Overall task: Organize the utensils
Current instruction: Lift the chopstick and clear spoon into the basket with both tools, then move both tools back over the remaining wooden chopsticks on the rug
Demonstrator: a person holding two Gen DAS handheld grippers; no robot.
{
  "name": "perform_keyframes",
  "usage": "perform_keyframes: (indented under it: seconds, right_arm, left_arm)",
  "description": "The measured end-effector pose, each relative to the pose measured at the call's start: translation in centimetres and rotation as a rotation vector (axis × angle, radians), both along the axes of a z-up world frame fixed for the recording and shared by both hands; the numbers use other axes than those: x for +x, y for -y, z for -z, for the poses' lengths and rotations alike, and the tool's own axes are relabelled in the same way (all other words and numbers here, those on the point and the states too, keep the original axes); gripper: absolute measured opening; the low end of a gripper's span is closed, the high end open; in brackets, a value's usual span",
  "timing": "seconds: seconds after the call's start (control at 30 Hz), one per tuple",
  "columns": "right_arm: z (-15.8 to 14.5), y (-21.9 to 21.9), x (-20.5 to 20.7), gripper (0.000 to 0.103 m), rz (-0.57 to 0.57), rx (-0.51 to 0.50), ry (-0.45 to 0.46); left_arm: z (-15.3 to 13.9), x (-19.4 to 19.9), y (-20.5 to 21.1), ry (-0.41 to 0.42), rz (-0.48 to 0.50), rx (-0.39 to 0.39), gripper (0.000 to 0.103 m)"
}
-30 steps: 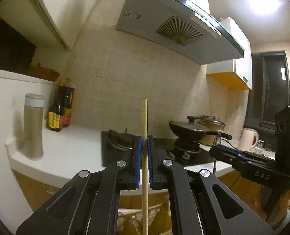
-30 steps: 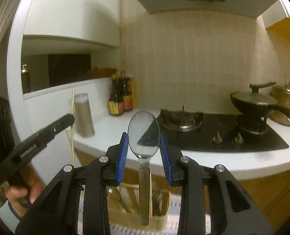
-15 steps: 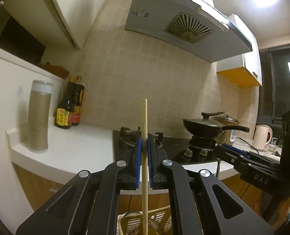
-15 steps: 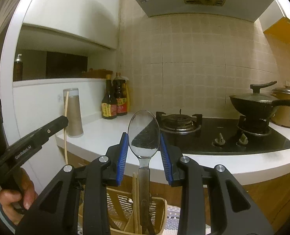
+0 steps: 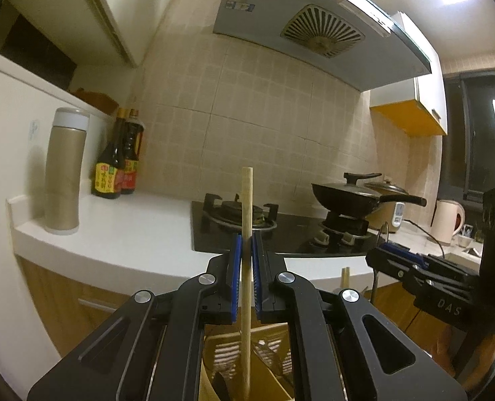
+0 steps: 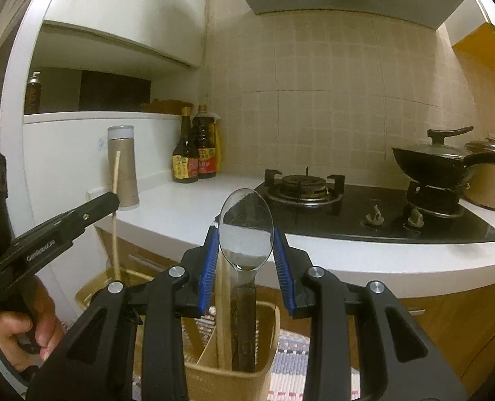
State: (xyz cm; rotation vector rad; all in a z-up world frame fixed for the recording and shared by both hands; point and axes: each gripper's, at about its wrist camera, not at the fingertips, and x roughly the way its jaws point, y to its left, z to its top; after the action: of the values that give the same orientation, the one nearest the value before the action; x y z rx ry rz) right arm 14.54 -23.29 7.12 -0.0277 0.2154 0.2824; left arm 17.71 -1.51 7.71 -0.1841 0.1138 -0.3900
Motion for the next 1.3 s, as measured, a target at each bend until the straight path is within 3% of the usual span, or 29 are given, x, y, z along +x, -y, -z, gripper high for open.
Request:
perform_keyframes:
  seconds: [0.17, 0.23, 0.3, 0.57, 0.83, 0.93, 1.03, 1.17, 1.3]
  right_arm:
    - [0.3, 0.5, -1.4, 0.032, -0.018, 0.005, -0.044]
    - [0.4, 0.9, -2.1, 0.05, -0.03, 0.018, -0.064]
    - [0.3, 1.3, -3.1, 0.051, -0.036, 0.03, -0.076]
    - [-0.4, 1.9, -7.5, 0.051, -0.029, 0.05, -0.183]
    - [-0.3, -0.1, -13.0, 0.051, -0.04, -0.003, -0.258]
    - [0.3, -1.2, -14.7, 0.051, -0.048, -0.029, -0.29]
    - [1.8, -2.0, -16.0, 0.051, -0.031, -0.029, -0.344]
    - [5.2, -2.6, -16.6, 0.051, -0.042, 0.025, -0.47]
    - [8.8, -3.6, -17.1, 0.047, -0.044, 0.057, -0.576]
  left_arm:
    - [-0.2, -1.2, -0.3, -0.021, 0.017, 0.016, 0.02]
    - [-0.4, -1.9, -0.4, -0.027, 0.026, 0.02, 0.028]
    - [-0.8, -3.2, -0.7, -0.029, 0.03, 0.034, 0.035]
    - [-2.5, -8.2, -1.5, -0.098, 0.073, 0.057, 0.035]
    - [-2.2, -11.3, -1.7, -0.211, 0.128, 0.098, 0.035]
    - [-1.1, -12.0, -1.4, -0.276, 0.144, 0.137, 0.035]
    - [1.4, -12.2, -0.9, -0.404, 0.183, 0.176, 0.035]
    - [5.1, -12.0, -0.3, -0.551, 0.179, 0.231, 0.036]
    - [8.9, -10.9, -0.6, -0.714, 0.197, 0.226, 0.036]
